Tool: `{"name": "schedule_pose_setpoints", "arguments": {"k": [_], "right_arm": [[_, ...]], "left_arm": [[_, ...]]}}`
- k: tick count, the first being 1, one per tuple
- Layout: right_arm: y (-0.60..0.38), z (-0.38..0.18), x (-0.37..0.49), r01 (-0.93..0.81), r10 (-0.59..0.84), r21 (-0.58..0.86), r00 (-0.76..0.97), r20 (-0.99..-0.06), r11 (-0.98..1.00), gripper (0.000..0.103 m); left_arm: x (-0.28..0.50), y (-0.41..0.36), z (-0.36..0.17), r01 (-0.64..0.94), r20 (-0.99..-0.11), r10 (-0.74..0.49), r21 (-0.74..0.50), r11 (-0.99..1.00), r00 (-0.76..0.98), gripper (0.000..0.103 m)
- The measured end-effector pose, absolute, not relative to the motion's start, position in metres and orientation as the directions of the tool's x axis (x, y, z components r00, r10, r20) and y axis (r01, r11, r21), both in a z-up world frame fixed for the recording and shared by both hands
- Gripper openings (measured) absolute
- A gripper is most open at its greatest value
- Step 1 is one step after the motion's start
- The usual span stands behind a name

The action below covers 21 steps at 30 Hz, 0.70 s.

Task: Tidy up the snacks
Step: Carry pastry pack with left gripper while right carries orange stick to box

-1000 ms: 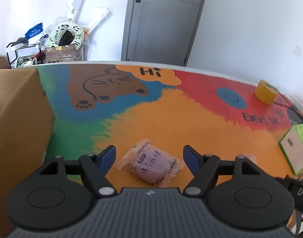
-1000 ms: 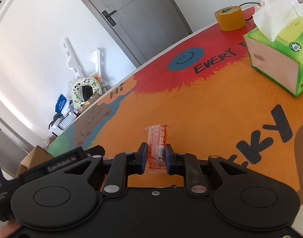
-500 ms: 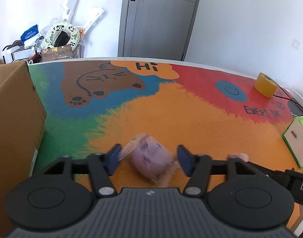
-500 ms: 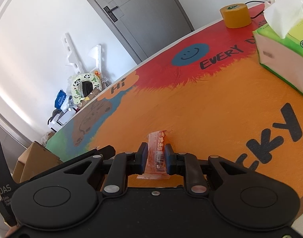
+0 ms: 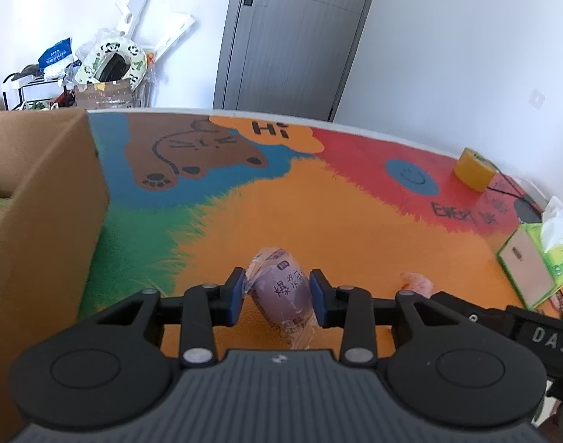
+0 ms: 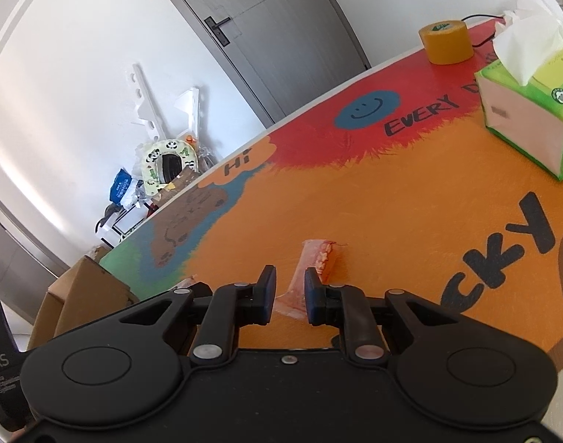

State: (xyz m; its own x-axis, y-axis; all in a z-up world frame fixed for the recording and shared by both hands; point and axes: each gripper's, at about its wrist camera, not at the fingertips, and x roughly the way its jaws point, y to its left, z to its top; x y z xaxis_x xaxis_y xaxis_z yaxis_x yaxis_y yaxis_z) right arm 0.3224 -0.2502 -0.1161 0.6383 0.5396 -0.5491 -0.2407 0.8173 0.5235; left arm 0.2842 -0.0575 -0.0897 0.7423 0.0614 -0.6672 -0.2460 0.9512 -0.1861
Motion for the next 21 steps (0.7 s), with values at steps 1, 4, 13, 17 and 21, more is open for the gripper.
{"name": "schedule_pose_setpoints", "arguments": {"k": [1,4,13,17,21], "right_arm": [[-0.25,-0.115,0.32,-0.244,0.542,0.525,0.639,-0.546,0.816,0.017],[-0.249,-0.111,0.316,-0.257,0.548,0.524,0.643,-0.535,0.812,0.012],[-0.25,-0.106,0.302,-0.271,0.564,0.537,0.645,-0.515,0.799,0.002],[-0.255,-0.111,0.302,-0.253,0.563,0.548,0.641,-0.522,0.797,0.002],[-0.255,-0.115,0.305,-0.244,0.559,0.549,0.637,-0.531,0.8,0.002]], "left_arm": [[0.281,-0.057,-0.086,-0.245,-0.661,0.062,-0.189,0.951,0.748,0.036],[0.273,-0.056,-0.077,-0.242,-0.643,0.064,-0.193,0.951,0.763,0.036],[0.25,-0.05,-0.06,-0.249,-0.607,0.074,-0.209,0.946,0.791,0.036],[0.244,-0.045,-0.058,-0.263,-0.607,0.086,-0.209,0.942,0.79,0.036],[0.242,-0.042,-0.058,-0.264,-0.603,0.085,-0.215,0.94,0.793,0.036]]}}
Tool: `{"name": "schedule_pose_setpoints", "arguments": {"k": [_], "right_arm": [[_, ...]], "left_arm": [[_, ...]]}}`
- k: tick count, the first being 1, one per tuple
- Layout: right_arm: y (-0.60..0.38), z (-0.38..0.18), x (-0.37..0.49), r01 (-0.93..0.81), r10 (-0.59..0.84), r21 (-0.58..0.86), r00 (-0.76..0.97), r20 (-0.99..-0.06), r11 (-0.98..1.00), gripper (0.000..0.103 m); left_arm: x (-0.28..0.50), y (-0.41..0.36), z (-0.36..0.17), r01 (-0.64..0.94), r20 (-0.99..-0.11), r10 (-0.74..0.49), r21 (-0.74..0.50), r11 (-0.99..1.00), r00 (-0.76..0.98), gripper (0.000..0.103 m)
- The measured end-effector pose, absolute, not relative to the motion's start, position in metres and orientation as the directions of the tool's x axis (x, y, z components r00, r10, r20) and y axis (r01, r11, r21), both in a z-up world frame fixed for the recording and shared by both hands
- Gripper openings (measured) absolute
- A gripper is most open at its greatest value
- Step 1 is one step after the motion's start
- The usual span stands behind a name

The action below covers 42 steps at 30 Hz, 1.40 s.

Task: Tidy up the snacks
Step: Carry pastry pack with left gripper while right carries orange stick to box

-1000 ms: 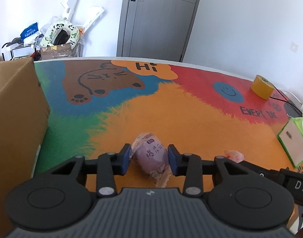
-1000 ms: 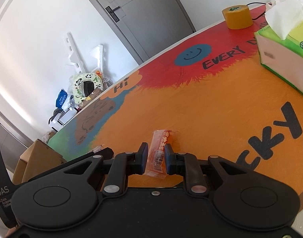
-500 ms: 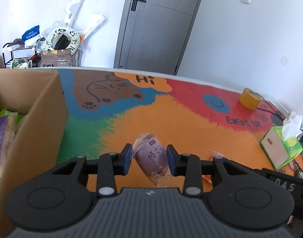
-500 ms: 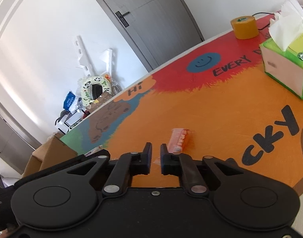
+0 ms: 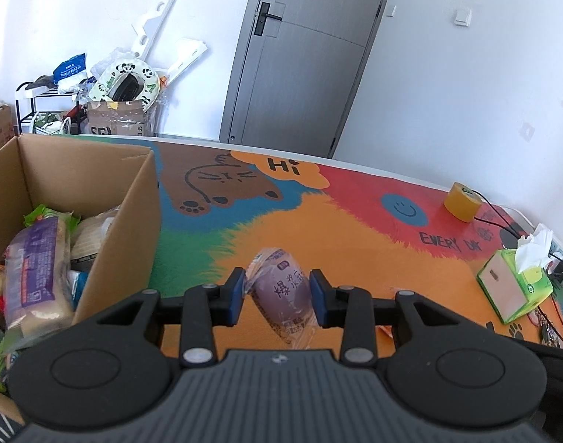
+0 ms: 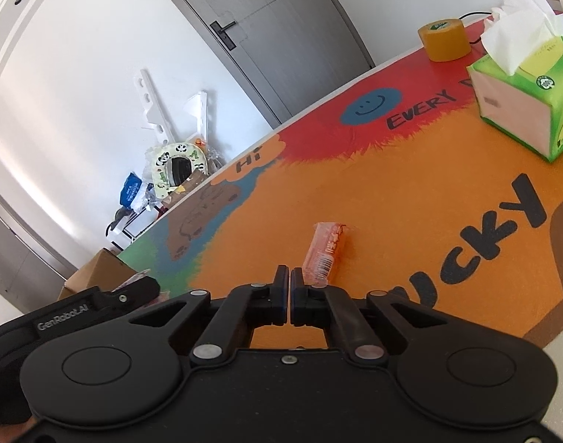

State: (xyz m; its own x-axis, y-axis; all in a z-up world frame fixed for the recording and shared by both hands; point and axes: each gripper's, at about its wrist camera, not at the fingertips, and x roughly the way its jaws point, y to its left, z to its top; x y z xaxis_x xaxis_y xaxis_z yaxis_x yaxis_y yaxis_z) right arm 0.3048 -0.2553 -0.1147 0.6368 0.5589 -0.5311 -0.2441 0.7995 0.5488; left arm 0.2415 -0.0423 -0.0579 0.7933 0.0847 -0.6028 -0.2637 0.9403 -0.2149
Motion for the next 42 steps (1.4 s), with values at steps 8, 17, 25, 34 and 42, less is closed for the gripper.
{"name": "schedule_pose_setpoints", "arguments": {"k": [8,17,25,34,42], "right_arm": [[-0.249,-0.116,0.313,-0.189,0.486,0.501,0.663,-0.569,0.845,0.053],[-0.217,-0.124,0.338,-0.183,0.409,0.396,0.669,-0.62,0.9,0.055],[-0.199,-0.126,0.337,-0.223,0.337,0.255,0.69,-0.641,0.941,0.049],[-0.22,-0.125,0.328,-0.213,0.358,0.296,0.69,-0.629,0.931,0.02],[-0.224,-0.106,0.308,-0.245,0.419,0.358,0.703,-0.574,0.901,0.02]], "left_arm": [[0.244,-0.036,-0.062,-0.266,-0.613,0.071,-0.233,0.935,0.787,0.036],[0.258,-0.026,-0.072,-0.284,-0.626,0.071,-0.247,0.927,0.776,0.036],[0.264,-0.026,-0.078,-0.29,-0.64,0.074,-0.239,0.927,0.765,0.036],[0.256,-0.033,-0.074,-0.272,-0.633,0.061,-0.243,0.931,0.772,0.036],[0.241,-0.035,-0.055,-0.258,-0.594,0.066,-0.245,0.934,0.802,0.036]]}}
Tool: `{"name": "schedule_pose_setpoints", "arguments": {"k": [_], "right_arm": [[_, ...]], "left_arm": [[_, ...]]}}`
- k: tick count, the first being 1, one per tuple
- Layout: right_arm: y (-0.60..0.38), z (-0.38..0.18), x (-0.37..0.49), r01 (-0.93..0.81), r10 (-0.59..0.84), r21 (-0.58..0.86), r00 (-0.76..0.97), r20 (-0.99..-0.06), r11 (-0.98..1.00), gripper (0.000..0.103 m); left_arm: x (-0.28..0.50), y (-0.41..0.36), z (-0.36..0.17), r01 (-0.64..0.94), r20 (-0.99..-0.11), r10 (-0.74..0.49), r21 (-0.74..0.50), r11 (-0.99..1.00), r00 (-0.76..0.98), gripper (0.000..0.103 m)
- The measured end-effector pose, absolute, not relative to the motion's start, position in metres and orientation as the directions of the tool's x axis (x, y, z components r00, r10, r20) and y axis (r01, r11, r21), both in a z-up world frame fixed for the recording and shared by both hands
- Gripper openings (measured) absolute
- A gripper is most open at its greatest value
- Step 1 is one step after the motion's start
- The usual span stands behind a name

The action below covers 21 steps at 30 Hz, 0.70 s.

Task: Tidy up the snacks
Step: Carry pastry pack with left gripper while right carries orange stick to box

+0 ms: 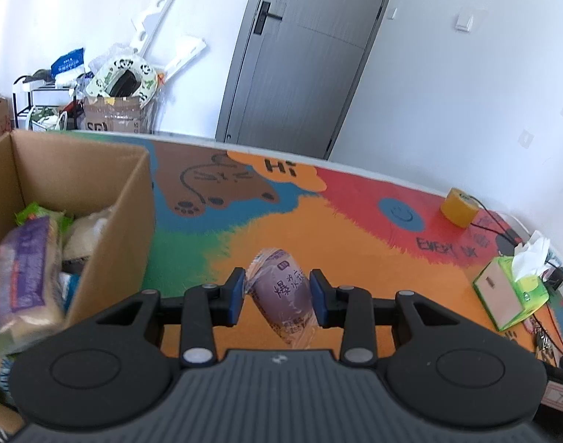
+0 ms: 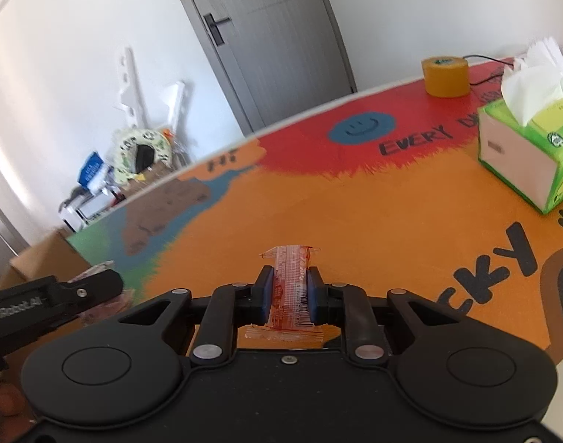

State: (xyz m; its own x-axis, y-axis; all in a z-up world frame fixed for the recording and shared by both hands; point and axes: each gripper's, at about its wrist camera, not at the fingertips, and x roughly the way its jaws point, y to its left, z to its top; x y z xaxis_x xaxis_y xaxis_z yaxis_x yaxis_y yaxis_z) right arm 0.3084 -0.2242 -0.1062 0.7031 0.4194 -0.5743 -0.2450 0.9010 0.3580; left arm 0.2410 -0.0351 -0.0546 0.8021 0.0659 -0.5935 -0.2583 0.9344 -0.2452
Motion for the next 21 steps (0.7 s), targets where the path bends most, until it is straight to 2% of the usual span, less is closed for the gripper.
{"name": "schedule_pose_setpoints", "arguments": {"k": [11,21], "right_arm": [[-0.216,-0.069,0.284,-0.336,0.517,0.415,0.709,-0.48,0.846,0.02],[-0.198,-0.047,0.269,-0.405,0.572,0.42,0.695,-0.436,0.812,0.02]], "left_arm": [[0.218,-0.023,-0.025,-0.27,-0.533,0.096,-0.259,0.927,0.841,0.036],[0.196,-0.001,-0.006,-0.295,-0.496,0.131,-0.267,0.917,0.858,0.036]]}}
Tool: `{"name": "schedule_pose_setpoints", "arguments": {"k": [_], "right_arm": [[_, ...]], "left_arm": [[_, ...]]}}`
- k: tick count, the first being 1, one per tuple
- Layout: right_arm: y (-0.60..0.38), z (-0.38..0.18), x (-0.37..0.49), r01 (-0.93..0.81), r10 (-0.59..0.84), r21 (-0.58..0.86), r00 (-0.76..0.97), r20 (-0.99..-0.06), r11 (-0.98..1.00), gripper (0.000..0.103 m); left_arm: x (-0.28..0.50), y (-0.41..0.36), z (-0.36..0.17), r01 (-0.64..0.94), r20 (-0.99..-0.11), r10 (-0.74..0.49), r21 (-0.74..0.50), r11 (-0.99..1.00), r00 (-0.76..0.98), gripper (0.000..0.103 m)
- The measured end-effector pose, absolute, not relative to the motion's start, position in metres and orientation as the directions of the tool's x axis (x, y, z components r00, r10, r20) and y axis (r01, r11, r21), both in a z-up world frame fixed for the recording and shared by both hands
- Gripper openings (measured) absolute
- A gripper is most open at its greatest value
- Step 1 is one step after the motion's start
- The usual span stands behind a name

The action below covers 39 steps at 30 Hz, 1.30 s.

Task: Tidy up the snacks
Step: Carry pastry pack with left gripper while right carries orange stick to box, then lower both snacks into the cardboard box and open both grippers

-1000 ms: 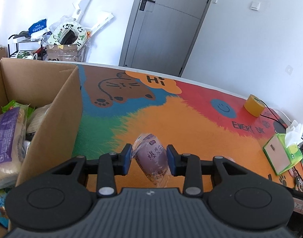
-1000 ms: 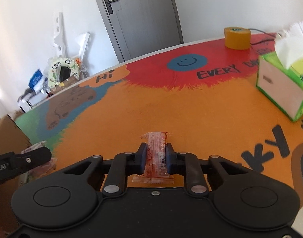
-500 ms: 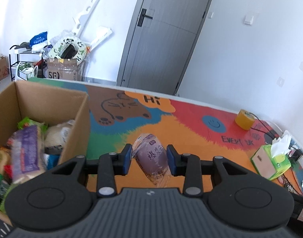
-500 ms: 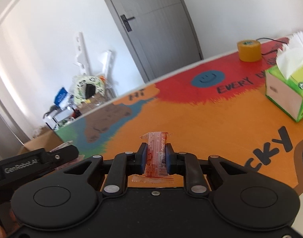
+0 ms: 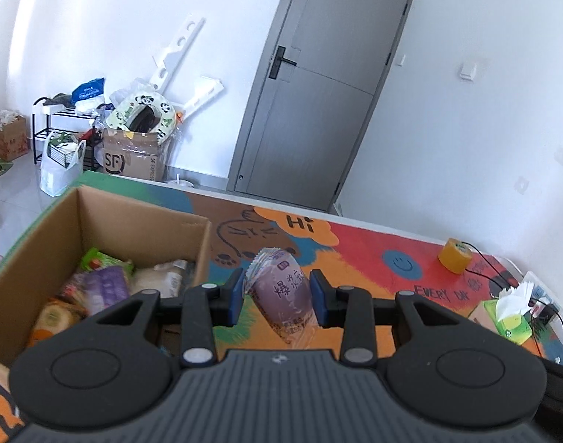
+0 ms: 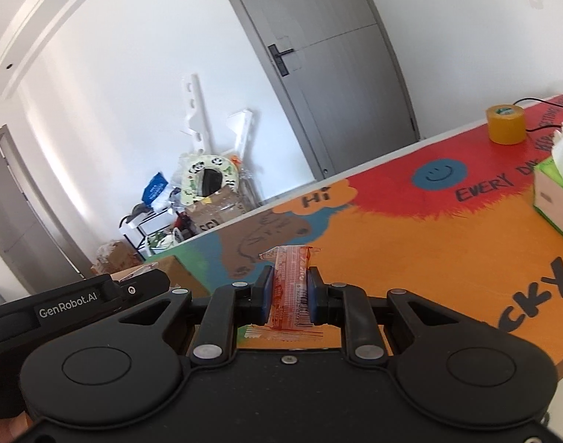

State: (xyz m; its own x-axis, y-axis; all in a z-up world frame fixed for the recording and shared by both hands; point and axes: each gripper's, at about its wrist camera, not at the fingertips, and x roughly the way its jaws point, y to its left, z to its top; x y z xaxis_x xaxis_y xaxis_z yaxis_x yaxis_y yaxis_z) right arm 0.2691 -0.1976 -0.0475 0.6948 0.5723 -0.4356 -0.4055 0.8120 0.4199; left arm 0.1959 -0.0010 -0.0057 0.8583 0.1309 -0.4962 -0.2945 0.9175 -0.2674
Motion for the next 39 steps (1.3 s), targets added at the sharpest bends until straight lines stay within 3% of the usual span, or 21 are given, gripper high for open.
{"name": "schedule_pose_setpoints", "arguments": {"k": [17,19,26,39], "right_arm": [[-0.135,-0.038,0.258,-0.508,0.657,0.419,0.625,-0.422,0.752,0.02],[-0.128,-0.036,0.257,-0.518,0.663,0.415,0.618,-0.422,0.748,0.02],[-0.104,-0.033,0.252,-0.549,0.68,0.401,0.598,-0.425,0.734,0.02],[-0.065,-0.032,0.244,-0.595,0.715,0.399,0.552,-0.428,0.698,0.02]], "left_arm": [[0.167,0.073,0.002,-0.411,-0.502,0.235,-0.276,0.869,0.832,0.036],[0.165,0.081,0.0,-0.42,-0.502,0.241,-0.281,0.863,0.831,0.03],[0.161,0.107,-0.008,-0.457,-0.521,0.258,-0.299,0.838,0.814,0.028],[0.143,0.135,-0.019,-0.489,-0.56,0.261,-0.306,0.817,0.786,0.039]]}}
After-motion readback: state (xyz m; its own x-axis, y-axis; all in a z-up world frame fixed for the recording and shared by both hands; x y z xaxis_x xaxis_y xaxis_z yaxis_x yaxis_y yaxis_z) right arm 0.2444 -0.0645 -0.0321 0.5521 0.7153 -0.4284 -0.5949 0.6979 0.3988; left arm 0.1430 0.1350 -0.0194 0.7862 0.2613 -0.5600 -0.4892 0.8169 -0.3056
